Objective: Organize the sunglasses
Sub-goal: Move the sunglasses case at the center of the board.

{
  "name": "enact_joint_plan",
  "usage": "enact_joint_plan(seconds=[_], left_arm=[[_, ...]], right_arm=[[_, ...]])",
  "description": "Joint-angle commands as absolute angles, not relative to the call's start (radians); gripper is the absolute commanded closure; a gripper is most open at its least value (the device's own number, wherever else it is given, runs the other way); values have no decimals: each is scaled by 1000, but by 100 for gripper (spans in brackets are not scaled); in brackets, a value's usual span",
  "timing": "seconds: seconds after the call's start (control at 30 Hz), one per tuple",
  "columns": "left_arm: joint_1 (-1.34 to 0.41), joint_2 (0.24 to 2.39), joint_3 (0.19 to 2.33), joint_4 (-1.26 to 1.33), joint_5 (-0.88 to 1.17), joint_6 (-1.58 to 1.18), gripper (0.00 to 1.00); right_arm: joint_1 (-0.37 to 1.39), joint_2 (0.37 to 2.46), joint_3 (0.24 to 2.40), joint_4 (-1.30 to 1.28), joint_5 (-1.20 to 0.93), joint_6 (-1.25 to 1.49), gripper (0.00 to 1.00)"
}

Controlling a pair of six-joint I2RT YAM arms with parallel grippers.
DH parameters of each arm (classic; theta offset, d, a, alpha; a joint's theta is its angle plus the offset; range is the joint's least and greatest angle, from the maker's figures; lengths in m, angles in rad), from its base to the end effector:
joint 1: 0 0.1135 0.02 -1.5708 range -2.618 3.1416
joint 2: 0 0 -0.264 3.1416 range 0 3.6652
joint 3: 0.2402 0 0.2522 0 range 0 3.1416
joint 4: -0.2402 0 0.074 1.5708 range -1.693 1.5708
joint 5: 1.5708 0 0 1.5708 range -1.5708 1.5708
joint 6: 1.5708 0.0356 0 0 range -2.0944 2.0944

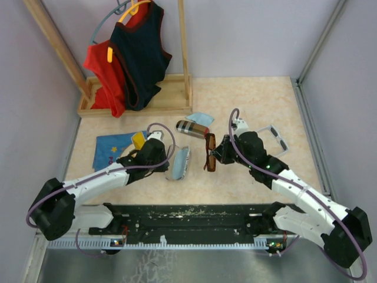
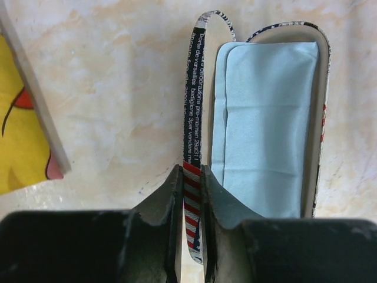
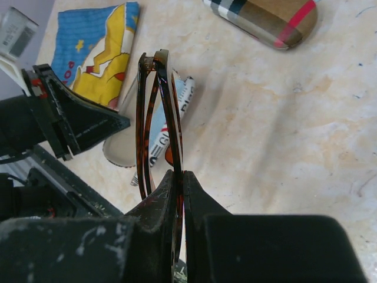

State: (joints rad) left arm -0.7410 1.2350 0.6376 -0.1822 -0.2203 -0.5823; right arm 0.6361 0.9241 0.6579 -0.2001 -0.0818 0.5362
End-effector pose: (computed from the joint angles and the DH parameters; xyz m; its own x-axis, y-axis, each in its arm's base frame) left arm 0.1872 -0.1607 0.1981 -0.7324 -0.0573 -0.6785 0.1692 0.9499 -0.2628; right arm 0.1679 0.1276 0.2684 -0.6434 0.1578 -0.7491 -0.3747 0.7884 0.4879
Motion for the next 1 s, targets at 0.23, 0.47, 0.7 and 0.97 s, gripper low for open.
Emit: enact_joint_plan(seconds=[0.23,0.47,0.7,0.97], left_arm=[[-815,1222,610,-205,-308,-644,65],[-818,1196,571,-112,-248,-629,44],[-815,1184,578,-70,-195,-605,39],[-816,1161,568,-40,-184,-605,52]], right_arm=[[630,964,638,-58,-164,596,100],[631,975,645,-62,-138,599,100],[630,1007,668,-48,-133,629,100],[630,1070,674,1,-228,652,100]])
